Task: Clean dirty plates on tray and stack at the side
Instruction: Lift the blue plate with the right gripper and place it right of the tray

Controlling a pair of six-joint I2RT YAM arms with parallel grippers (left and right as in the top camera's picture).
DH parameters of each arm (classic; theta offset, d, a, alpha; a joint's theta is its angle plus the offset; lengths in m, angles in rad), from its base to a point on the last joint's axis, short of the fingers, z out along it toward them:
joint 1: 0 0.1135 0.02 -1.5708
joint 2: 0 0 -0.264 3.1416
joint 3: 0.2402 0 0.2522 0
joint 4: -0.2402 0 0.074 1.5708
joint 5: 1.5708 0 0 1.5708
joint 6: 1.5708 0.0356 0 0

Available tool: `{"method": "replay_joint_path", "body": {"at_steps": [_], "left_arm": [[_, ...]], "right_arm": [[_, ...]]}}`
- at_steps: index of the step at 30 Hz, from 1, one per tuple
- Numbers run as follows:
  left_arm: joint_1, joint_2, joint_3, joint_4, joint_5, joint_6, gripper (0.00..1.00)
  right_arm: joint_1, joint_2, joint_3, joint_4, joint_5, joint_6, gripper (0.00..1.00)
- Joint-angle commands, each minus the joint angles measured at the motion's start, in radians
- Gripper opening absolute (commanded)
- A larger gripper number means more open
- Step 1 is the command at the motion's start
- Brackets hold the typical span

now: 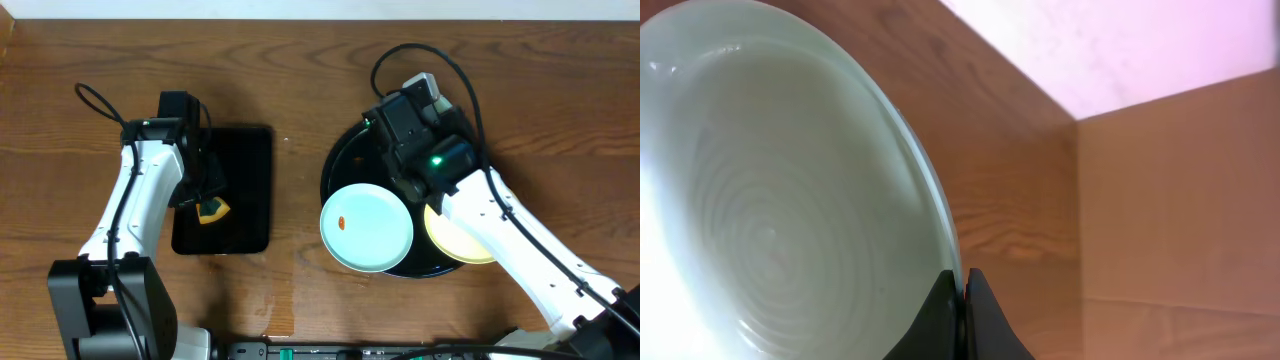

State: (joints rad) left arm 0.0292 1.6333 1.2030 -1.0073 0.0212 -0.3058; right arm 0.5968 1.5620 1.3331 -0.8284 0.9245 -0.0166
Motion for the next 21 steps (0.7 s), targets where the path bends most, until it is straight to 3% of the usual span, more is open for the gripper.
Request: {"method": "replay_joint_path", "body": {"at_steps": [1, 9, 15, 18, 21], "left_arm": [[0.0, -0.015, -0.004, -0.004, 0.022, 0.018, 0.08], [0.0, -0.015, -0.004, -0.004, 0.029, 0.018, 0.08], [0.0, -0.015, -0.004, -0.004, 0.029, 0.018, 0.08], [0.0, -0.015, -0.004, -0.004, 0.029, 0.018, 0.08], [0.0, -0.015, -0.004, -0.004, 0.029, 0.018, 0.08]], "right_arm": [[-0.061, -0.02, -0.001, -0.003, -0.122, 0.098, 0.01], [-0.316, -0.046, 0.006, -0.047, -0.545, 0.242, 0.01], [-0.715, -0.092, 0.006, -0.069, -0.988, 0.295, 0.01], [-0.946, -0.08, 0.005, -0.078, -1.086, 0.356, 0.01], [-1.072, -0.059, 0.005, -0.077, -1.087, 0.401, 0.01]]}}
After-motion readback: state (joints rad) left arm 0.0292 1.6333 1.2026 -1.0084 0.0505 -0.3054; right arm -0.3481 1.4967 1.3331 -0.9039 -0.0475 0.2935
